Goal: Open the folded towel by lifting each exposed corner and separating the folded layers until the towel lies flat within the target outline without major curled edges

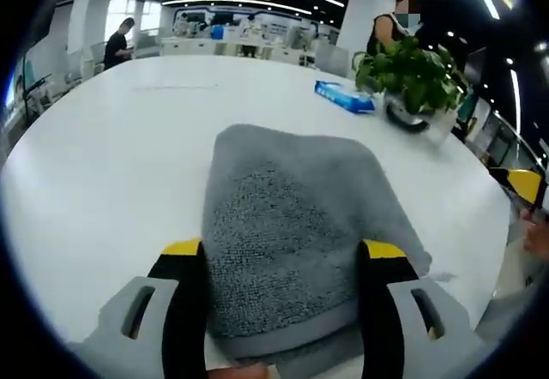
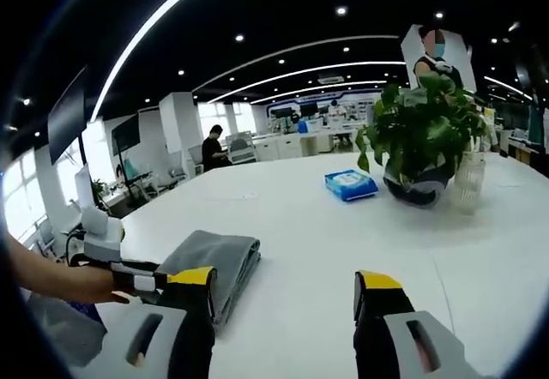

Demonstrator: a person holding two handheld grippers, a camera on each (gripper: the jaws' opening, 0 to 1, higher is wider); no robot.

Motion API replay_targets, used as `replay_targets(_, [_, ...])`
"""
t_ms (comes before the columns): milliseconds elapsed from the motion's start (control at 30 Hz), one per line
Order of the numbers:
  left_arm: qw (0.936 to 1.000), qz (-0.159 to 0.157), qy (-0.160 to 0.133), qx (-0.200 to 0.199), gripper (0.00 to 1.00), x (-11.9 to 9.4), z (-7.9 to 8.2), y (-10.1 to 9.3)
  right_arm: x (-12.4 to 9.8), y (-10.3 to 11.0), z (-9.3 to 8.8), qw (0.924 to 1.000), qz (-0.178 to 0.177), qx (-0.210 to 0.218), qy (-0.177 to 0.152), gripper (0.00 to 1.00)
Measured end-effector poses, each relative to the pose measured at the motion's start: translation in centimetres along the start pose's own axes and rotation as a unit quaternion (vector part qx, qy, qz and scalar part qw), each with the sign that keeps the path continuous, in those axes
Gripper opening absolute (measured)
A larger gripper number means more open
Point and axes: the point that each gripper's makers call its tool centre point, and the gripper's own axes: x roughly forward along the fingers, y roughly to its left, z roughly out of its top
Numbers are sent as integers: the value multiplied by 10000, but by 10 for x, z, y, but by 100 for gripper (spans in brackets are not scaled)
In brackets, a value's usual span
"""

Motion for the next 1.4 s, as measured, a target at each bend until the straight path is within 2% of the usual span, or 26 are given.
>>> replay_targets(200, [9999,-135,43,94,71,10,4,-11,0,-5,-1,10000,-85,-14,10,61])
replay_targets(367, [9996,-196,126,160,71,5,9,-11,-2,-7,3,9998,-117,107,-92,64])
replay_targets(500, [9956,-311,-216,854,69,-7,27,-23,-2,-9,5,9996,-130,234,-131,65])
replay_targets(567, [9876,-459,-492,1415,63,-15,37,-36,-3,-9,6,9993,-132,305,-176,66])
replay_targets(600, [9853,-509,-528,1544,56,-17,38,-39,-3,-9,7,9992,-140,323,-193,66])
replay_targets(633, [9783,-573,-579,1907,47,-21,39,-47,-3,-10,7,9992,-143,328,-198,66])
replay_targets(667, [9734,-603,-595,2130,44,-23,40,-55,-4,-10,7,9991,-155,329,-208,66])
replay_targets(733, [9669,-845,-711,2301,47,-26,40,-74,-4,-10,8,9990,-163,337,-229,66])
replay_targets(833, [9600,-1188,-660,2447,51,-26,33,-96,-5,-10,8,9989,-160,360,-236,66])
replay_targets(900, [9538,-1295,-568,2651,52,-25,26,-109,-5,-10,7,9989,-165,372,-214,66])
replay_targets(1033, [9465,-1494,-441,2828,52,-24,12,-123,-5,-10,8,9987,-151,424,-227,66])
replay_targets(1200, [9382,-1569,-181,3078,52,-20,-6,-127,-5,-10,7,9988,-148,422,-218,66])
replay_targets(1400, [9329,-1462,88,3290,51,-12,-20,-119,-5,-10,6,9989,-160,395,-184,66])
